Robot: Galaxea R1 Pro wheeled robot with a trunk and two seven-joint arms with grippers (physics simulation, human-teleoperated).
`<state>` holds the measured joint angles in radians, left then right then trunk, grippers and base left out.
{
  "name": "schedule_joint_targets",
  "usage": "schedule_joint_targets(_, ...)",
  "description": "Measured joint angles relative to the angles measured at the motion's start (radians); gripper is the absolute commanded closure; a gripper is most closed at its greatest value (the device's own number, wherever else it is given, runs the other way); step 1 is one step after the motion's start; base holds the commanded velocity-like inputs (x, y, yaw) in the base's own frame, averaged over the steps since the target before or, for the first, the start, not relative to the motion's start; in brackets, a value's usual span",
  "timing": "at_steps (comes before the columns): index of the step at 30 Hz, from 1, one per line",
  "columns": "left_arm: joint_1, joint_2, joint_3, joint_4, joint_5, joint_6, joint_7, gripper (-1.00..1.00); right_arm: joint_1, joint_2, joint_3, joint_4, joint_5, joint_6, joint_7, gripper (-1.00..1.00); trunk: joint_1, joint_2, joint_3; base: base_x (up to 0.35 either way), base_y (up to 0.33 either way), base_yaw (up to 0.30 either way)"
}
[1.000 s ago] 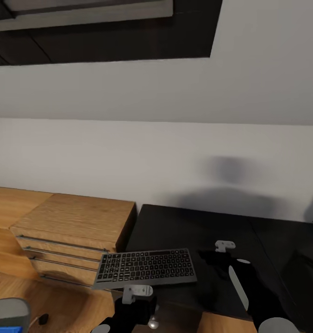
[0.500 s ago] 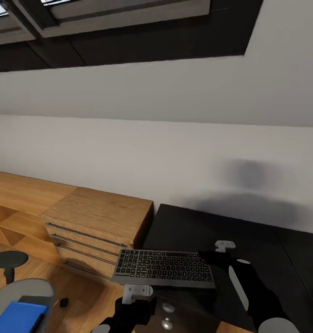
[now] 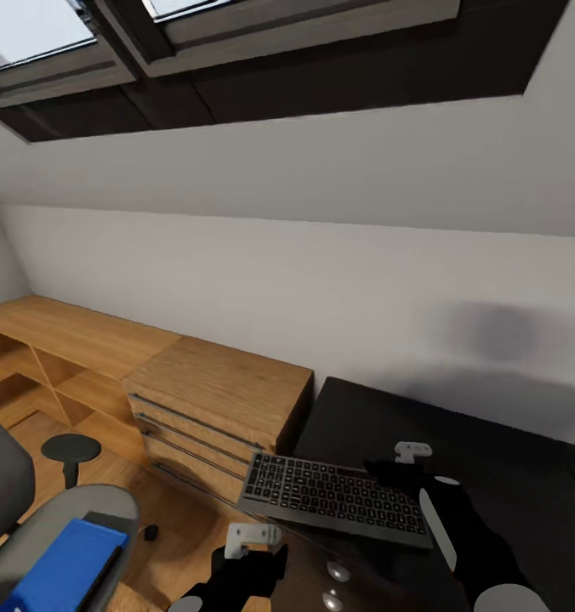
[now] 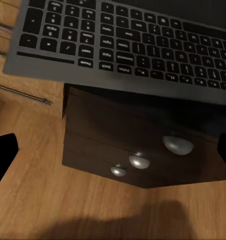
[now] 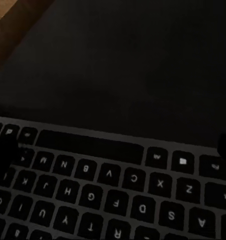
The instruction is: In the bedroom, organize the workspace by keeping the computer under the desk, ensuring the monitor is on the desk, placing the keyboard on the desk next to the monitor, placing the mouse on the desk next to the keyboard, moving the folder from the swivel chair onto the desk next to the mouse, stacking the notebook on top of the folder with the pen on top of the notebook, and positioning the swivel chair next to the desk.
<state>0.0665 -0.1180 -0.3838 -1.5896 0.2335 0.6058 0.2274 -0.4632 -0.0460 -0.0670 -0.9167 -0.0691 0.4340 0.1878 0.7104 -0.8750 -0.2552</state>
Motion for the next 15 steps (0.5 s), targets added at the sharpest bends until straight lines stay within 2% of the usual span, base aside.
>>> schedule_joint_targets(7, 0.000, 0.000, 0.001, 0.000, 0.000, 0.000, 0.000, -1.00, 0.000, 0.000, 0.001, 0.000, 0.001, -0.001, 0.000, -1.00, 0.000, 0.000, 0.000, 0.058, 0.055, 0.274)
schedule_joint_targets(12, 0.000, 0.000, 0.001, 0.000, 0.001, 0.000, 0.000, -1.00, 0.000, 0.000, 0.002, 0.000, 0.001, -0.001, 0.000, -1.00, 0.000, 0.000, 0.000, 0.212, 0.208, 0.268)
schedule_joint_targets(15, 0.000, 0.000, 0.001, 0.000, 0.001, 0.000, 0.000, -1.00, 0.000, 0.000, 0.003, 0.000, 0.001, -0.001, 0.001, -1.00, 0.000, 0.000, 0.000, 0.175, 0.248, 0.159)
